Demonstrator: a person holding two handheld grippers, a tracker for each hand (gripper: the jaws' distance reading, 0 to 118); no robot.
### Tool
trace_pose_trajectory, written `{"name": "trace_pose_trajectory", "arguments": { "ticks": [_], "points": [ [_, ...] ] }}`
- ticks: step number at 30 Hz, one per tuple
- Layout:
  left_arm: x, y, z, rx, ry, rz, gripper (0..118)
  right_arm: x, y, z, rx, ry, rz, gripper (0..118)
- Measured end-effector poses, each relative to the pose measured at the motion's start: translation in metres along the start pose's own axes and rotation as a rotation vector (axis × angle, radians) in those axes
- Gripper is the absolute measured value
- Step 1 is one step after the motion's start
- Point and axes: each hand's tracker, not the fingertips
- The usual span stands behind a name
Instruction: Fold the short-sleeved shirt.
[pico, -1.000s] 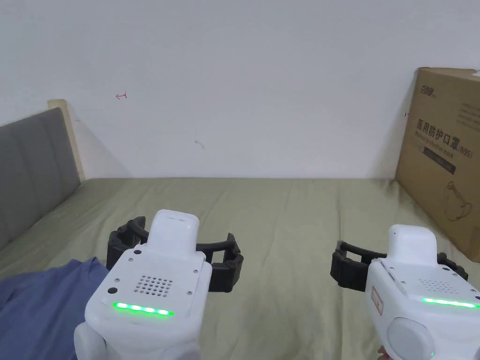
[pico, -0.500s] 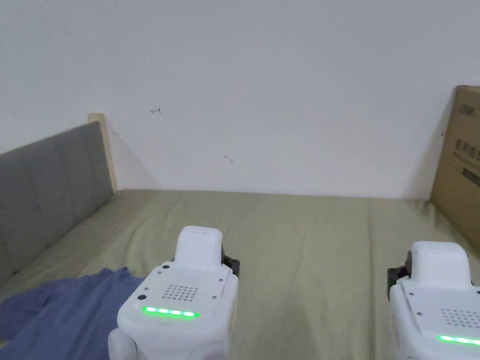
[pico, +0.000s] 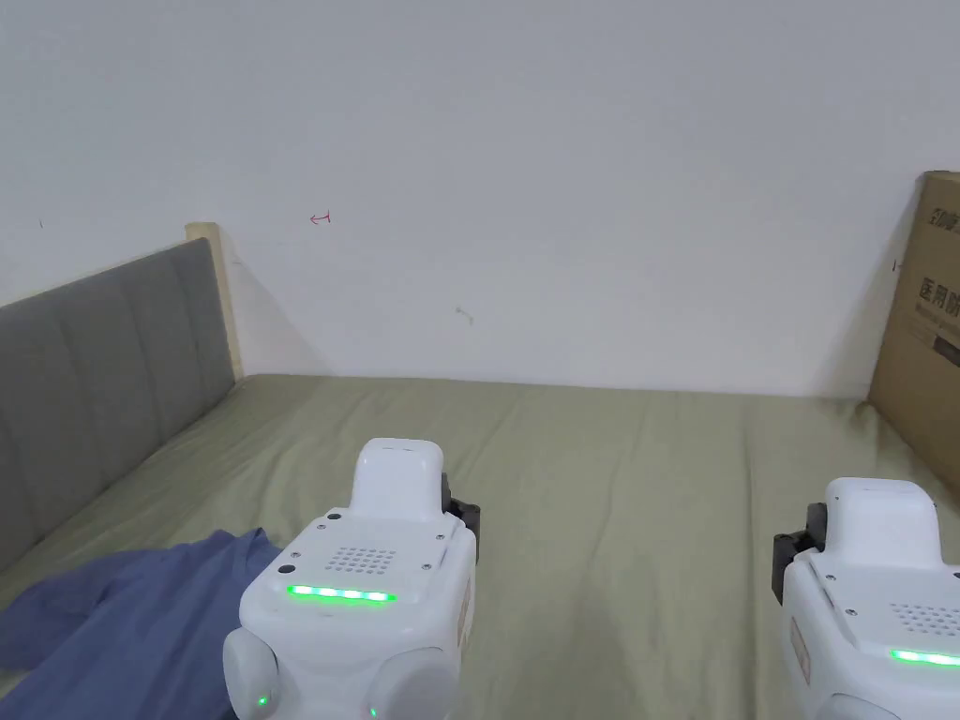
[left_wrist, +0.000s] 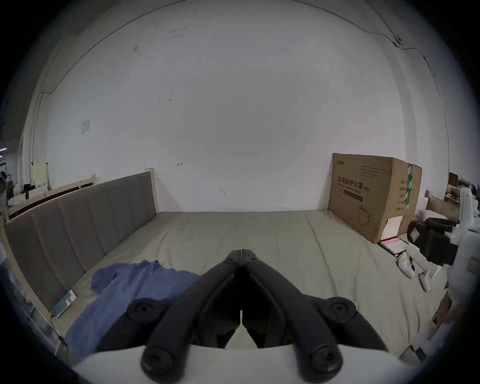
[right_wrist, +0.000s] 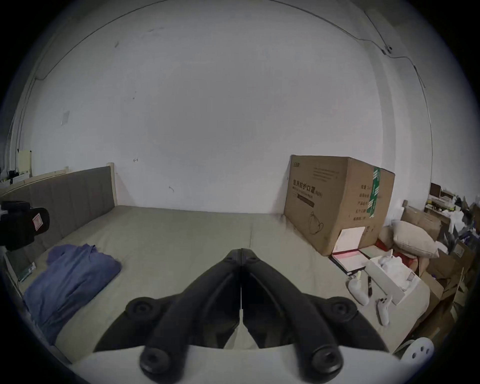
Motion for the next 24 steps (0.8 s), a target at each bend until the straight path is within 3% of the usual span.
{"name": "trace_pose_trajectory", "arguments": {
  "ticks": [6,9,12,19,24],
  "points": [
    [-0.004,0.001,0.004,0.004,0.015,-0.022,0,-0.004,0.003,0.002,-0.001,0.012,0.015,0],
    [-0.013,0.002,0.011,-0.002,0.022,-0.010,0,-0.015,0.011,0.000,-0.010,0.080,0.006,0],
    [-0.035,0.005,0.026,0.026,0.111,-0.028,0,-0.048,0.018,-0.002,0.013,0.171,0.063,0],
    [-0.125,0.000,0.079,0.008,0.365,-0.017,0,-0.160,0.021,0.003,-0.014,0.484,0.088,0],
    [-0.169,-0.018,0.098,-0.059,0.469,-0.003,0,-0.219,0.009,0.011,-0.067,0.618,0.118,0]
  ]
}}
